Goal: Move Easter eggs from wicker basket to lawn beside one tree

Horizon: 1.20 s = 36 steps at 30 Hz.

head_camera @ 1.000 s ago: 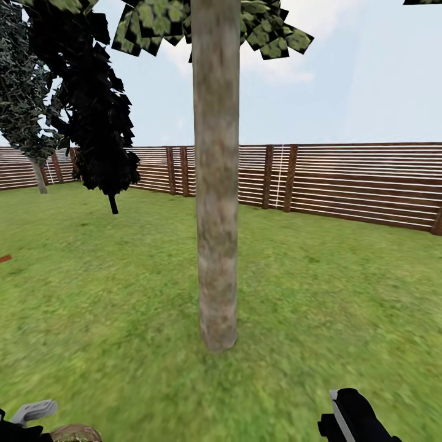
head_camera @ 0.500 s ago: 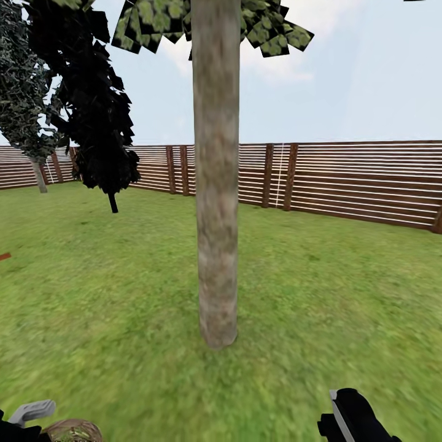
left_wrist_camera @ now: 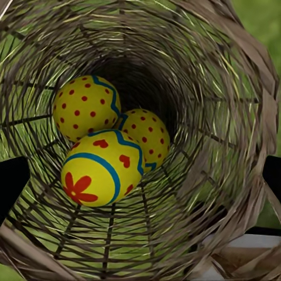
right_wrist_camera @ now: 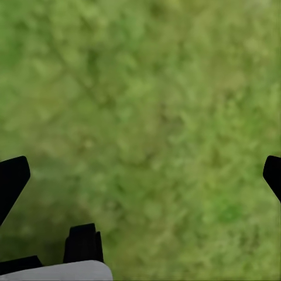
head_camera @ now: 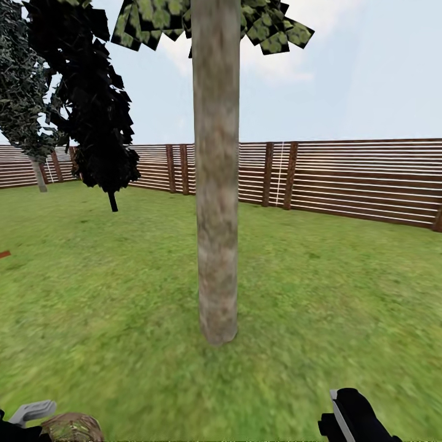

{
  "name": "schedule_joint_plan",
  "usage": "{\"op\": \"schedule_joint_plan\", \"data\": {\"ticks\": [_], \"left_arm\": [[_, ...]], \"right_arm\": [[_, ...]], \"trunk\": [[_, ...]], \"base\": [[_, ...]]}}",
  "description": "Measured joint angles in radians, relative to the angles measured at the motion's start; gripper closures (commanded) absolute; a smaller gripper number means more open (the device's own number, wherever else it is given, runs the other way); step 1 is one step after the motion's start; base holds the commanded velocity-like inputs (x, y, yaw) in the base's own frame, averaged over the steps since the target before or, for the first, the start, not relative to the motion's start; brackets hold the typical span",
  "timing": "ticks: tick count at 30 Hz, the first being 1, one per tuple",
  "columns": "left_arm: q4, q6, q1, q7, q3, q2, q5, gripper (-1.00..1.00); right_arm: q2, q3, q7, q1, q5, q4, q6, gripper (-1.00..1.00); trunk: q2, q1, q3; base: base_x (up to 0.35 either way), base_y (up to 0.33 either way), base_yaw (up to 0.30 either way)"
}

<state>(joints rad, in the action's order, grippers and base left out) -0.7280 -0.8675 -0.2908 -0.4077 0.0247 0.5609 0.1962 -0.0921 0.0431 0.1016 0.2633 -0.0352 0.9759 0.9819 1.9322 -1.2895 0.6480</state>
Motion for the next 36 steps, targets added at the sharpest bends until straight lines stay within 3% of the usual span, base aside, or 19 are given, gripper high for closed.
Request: {"op": "schedule_joint_plan", "data": {"ticks": [36], "left_arm": [[0.0, 0.0, 0.0, -0.001, -0.005, 0.007, 0.002, -1.0]], "right_arm": [[0.0, 0.0, 0.0, 0.0, 0.0, 0.0, 0.0, -1.0]], "trunk": [[0.252, -0.138, 0.113]], "base": [[0.0, 0.0, 0.0]]}}
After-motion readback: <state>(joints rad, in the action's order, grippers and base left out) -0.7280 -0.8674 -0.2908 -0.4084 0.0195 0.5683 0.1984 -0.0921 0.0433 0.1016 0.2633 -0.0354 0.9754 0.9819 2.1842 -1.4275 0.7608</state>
